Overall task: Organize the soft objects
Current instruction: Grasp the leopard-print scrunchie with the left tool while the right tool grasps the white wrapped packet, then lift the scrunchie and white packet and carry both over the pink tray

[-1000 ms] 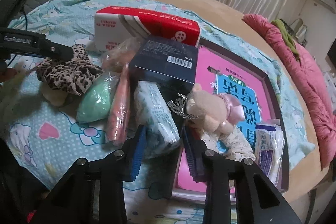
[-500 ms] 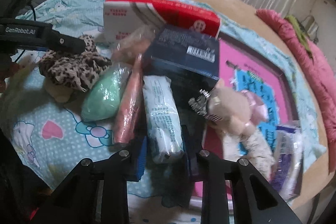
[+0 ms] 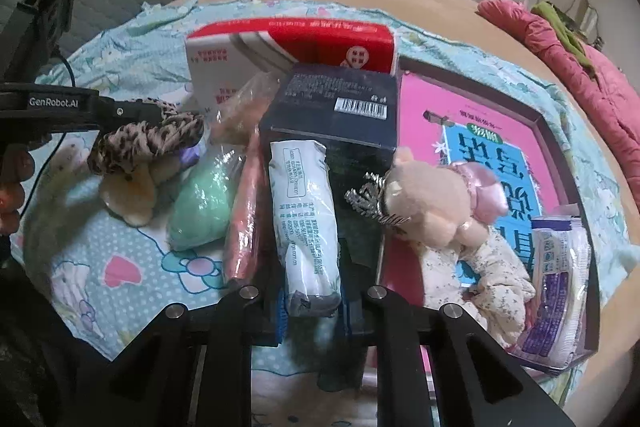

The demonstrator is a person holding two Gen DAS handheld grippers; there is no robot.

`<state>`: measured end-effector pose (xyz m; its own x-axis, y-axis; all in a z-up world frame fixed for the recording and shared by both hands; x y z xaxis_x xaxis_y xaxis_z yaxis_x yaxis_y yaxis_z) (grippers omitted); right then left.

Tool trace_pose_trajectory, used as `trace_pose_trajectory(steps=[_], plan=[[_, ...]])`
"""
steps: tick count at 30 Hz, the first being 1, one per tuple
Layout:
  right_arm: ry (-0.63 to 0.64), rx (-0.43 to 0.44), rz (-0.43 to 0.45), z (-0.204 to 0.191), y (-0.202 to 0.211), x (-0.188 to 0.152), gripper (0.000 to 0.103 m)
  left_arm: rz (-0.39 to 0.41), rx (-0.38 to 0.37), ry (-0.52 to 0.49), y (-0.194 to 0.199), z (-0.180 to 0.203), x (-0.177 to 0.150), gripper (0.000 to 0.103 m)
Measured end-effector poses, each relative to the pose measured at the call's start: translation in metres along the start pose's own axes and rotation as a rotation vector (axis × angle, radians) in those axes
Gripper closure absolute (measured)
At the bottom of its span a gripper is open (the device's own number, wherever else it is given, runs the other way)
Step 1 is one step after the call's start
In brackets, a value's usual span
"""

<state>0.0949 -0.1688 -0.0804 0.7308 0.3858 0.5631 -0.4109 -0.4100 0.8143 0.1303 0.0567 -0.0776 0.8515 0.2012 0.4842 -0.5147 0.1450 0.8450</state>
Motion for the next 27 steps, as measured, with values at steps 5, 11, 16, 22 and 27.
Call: trace_pose_trajectory(steps=[5,11,16,22,27], plan=[[0.002,0.013,0.058,-0.004,0.017,0.003,0.084,0.045,0.016,-0.02,0.019,0.011,-0.001,0.094],[-0.001,0.03,0.112,-0.008,0.032,0.007,0.084,0.102,0.049,-0.06,0.048,0.026,-0.004,0.094],[-0.027,0.047,0.152,-0.005,0.045,0.008,0.084,0.137,0.062,-0.073,0.066,0.036,-0.004,0.094],[-0.06,0.058,0.2,0.002,0.06,0.007,0.084,0.162,0.051,-0.07,0.084,0.044,0.001,0.095],[-0.084,0.066,0.246,0.007,0.074,0.008,0.084,0.188,0.062,-0.102,0.098,0.061,0.002,0.095]])
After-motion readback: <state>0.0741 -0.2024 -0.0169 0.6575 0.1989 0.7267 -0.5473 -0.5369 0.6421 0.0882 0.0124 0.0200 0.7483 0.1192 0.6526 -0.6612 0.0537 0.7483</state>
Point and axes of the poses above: each gripper's, at about its wrist camera, not at the fingertips, and y roughly against the way its jaws point, z to its right, x to its top, the point moved 3 cm from there along -y, roughly the way its jaws point, and after that the axes turned 14 degrees about x, right-handed, at the moved point
